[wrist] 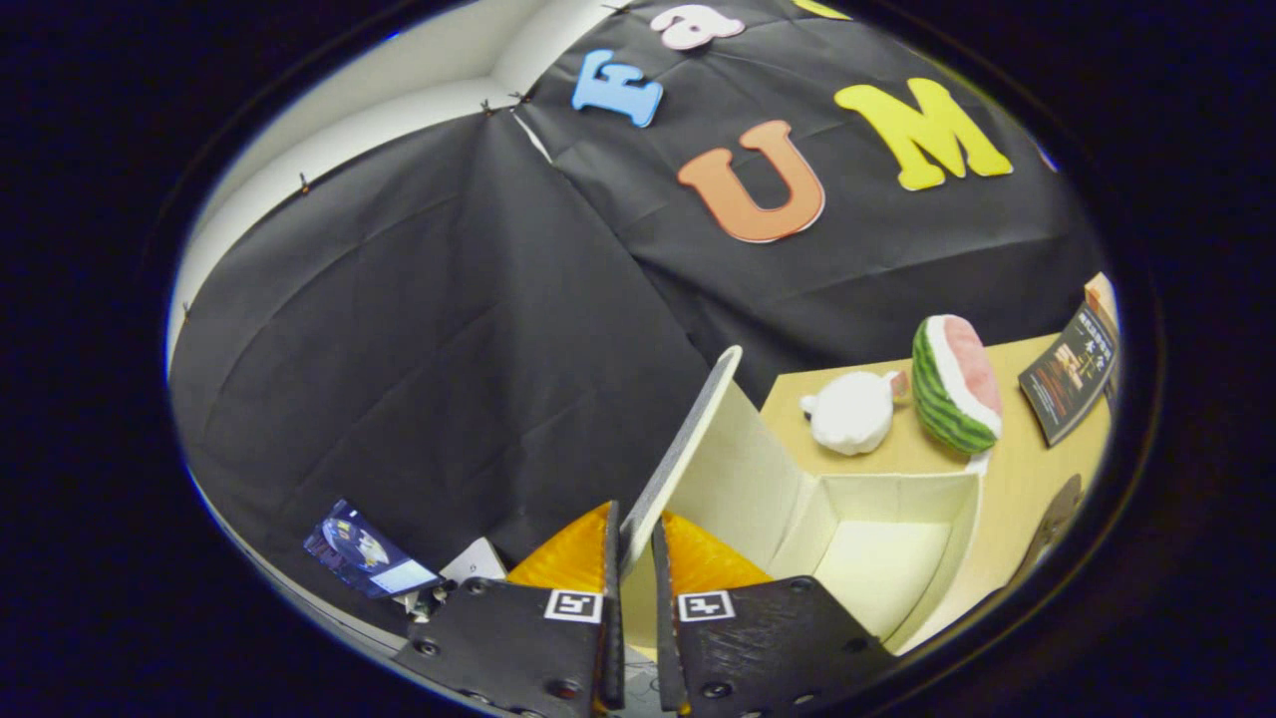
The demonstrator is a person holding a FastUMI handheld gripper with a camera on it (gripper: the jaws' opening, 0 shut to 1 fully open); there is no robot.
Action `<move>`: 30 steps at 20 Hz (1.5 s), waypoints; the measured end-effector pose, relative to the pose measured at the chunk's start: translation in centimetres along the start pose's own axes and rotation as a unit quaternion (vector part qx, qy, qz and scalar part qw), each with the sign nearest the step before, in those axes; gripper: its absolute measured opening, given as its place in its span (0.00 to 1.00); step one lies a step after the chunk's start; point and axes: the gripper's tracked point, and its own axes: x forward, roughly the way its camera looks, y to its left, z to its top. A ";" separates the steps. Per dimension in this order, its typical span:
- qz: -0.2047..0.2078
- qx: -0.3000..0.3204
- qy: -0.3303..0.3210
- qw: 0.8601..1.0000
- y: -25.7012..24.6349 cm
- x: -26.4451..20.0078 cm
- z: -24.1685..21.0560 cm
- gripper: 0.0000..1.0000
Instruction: Open the storage box then place both shoes into the box .Put the left shoe in first, then the right shoe, with the right side of both shoes facing outward in a uniform manner.
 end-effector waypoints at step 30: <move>-0.330 -0.073 -0.165 0.927 -28.0 -32.6 2.8 0.94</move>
